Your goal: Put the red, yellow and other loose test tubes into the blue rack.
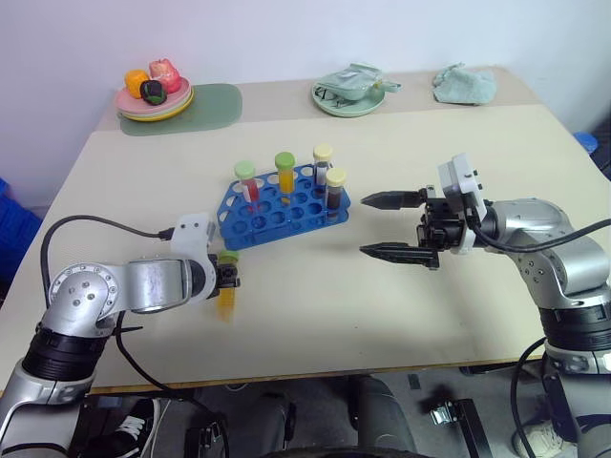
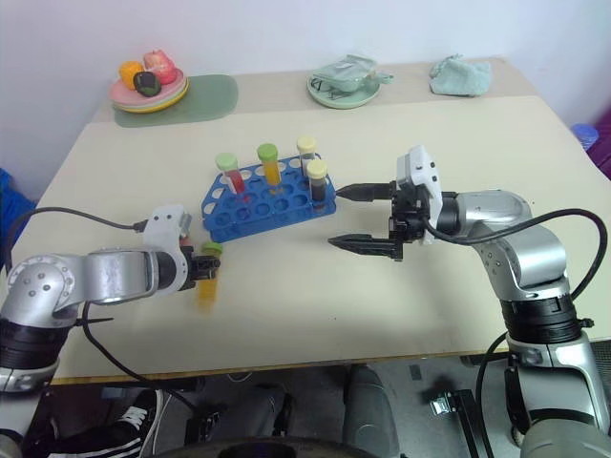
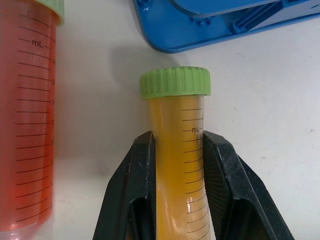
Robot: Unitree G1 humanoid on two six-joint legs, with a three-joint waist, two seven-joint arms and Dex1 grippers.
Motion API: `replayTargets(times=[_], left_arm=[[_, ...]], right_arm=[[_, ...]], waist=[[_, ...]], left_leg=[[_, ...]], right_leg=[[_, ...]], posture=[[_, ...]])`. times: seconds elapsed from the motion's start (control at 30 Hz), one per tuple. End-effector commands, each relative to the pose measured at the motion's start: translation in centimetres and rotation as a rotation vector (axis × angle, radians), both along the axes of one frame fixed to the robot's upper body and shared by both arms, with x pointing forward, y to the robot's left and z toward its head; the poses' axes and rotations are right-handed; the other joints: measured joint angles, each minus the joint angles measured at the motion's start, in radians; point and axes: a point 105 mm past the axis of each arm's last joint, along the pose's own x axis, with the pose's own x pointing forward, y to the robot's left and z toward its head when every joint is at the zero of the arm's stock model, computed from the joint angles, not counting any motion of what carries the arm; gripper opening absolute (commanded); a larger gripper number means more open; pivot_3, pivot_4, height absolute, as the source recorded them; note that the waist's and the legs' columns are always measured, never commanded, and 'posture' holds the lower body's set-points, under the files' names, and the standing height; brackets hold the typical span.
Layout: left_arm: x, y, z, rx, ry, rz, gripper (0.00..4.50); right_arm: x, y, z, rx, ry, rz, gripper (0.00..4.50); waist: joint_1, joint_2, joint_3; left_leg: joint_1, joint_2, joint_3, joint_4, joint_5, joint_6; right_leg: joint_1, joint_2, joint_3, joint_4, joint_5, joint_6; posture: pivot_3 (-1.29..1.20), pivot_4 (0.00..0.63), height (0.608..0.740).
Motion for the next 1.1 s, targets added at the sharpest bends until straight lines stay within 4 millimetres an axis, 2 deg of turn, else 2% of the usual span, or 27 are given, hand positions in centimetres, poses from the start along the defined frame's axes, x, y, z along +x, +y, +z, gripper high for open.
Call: replayTargets(times=[0.03, 0.1, 0.2, 0.43, 0.5, 0.73, 0.87, 1.0, 1.1], left_arm=[[0.0, 0.8, 0.1, 0.014, -0.009, 0.055, 0.74], [0.1, 1.1, 0.5, 0.031, -0.021, 0.054, 0.74], [0.5, 2.1, 2.8, 0.117, -0.094, -0.009, 0.74], [-0.8, 2.8, 7.1, 0.308, -0.247, -0.134, 0.74], [-0.6, 3.0, 8.2, 0.301, -0.358, -0.107, 0.74], [0.5, 4.4, 11.7, 0.501, -0.772, -0.095, 0.74], [0.8, 3.7, 12.6, 0.446, -0.955, -0.146, 0.74], [1.0, 1.1, 13.8, 0.291, -1.163, -0.297, 0.74], [1.7, -0.1, 12.8, 0.314, -1.231, -0.419, 0.74]], right_arm=[[-0.1, 0.1, 1.2, 0.013, -0.059, 0.008, 4.5], [-0.1, 0.1, 1.1, 0.014, -0.059, 0.008, 4.5], [-0.1, 0.0, 1.1, 0.014, -0.062, 0.005, 4.5], [0.0, -0.4, 1.0, 0.019, -0.058, -0.01, 4.5], [0.1, -0.6, 1.0, 0.02, -0.061, -0.015, 4.5], [0.8, -1.4, 1.3, 0.033, -0.059, -0.045, 4.5], [1.0, -1.8, 1.5, 0.027, -0.066, -0.063, 4.5], [1.0, -1.9, 1.7, 0.023, -0.076, -0.071, 4.5], [1.1, -1.9, 1.9, 0.031, -0.08, -0.079, 4.5]], waist=[[0.0, 0.0, 0.0], [0.0, 0.0, 0.0], [-0.001, 0.0, 0.0], [-0.001, 0.0, 0.0], [-0.001, 0.001, 0.0], [0.0, 0.001, 0.001], [0.001, 0.001, 0.001], [0.001, 0.0, 0.001], [0.0, 0.0, 0.001]], left_leg=[[0.0, 0.0, 0.0, 0.0, 0.0, 0.0], [0.0, 0.0, 0.0, 0.0, 0.0, 0.0], [0.0, 0.0, 0.0, 0.0, 0.0, 0.0], [-0.001, 0.0, 0.0, -0.001, 0.0, 0.0], [-0.001, 0.0, 0.0, -0.002, 0.0, 0.0], [0.0, 0.0, 0.006, -0.002, 0.0, 0.0], [-0.001, 0.0, 0.007, -0.002, 0.0, 0.0], [-0.001, 0.001, 0.007, -0.002, 0.0, 0.0], [-0.001, 0.001, 0.008, -0.002, 0.0, 0.0]], right_leg=[[0.0, 0.0, 0.0, 0.0, 0.0, 0.0], [0.0, 0.0, 0.0, 0.0, 0.0, 0.0], [0.0, 0.0, 0.0, 0.0, 0.0, 0.0], [0.0, 0.0, 0.001, 0.0, 0.0, 0.0], [-0.001, 0.0, 0.001, 0.0, 0.0, 0.0], [-0.001, 0.001, 0.001, -0.001, 0.0, 0.0], [0.0, 0.001, 0.001, -0.002, 0.0, 0.0], [0.0, 0.001, 0.001, -0.002, 0.0, 0.0], [0.0, 0.001, 0.0, -0.003, 0.0, -0.001]], posture=[[0.0, 0.15, 0.74], [0.0, 0.15, 0.74], [0.0, 0.15, 0.74], [0.0, 0.15, 0.74], [0.0, 0.15, 0.74], [0.0, 0.15, 0.74], [0.0, 0.15, 0.74], [0.0, 0.15, 0.74], [0.0, 0.15, 0.74]])
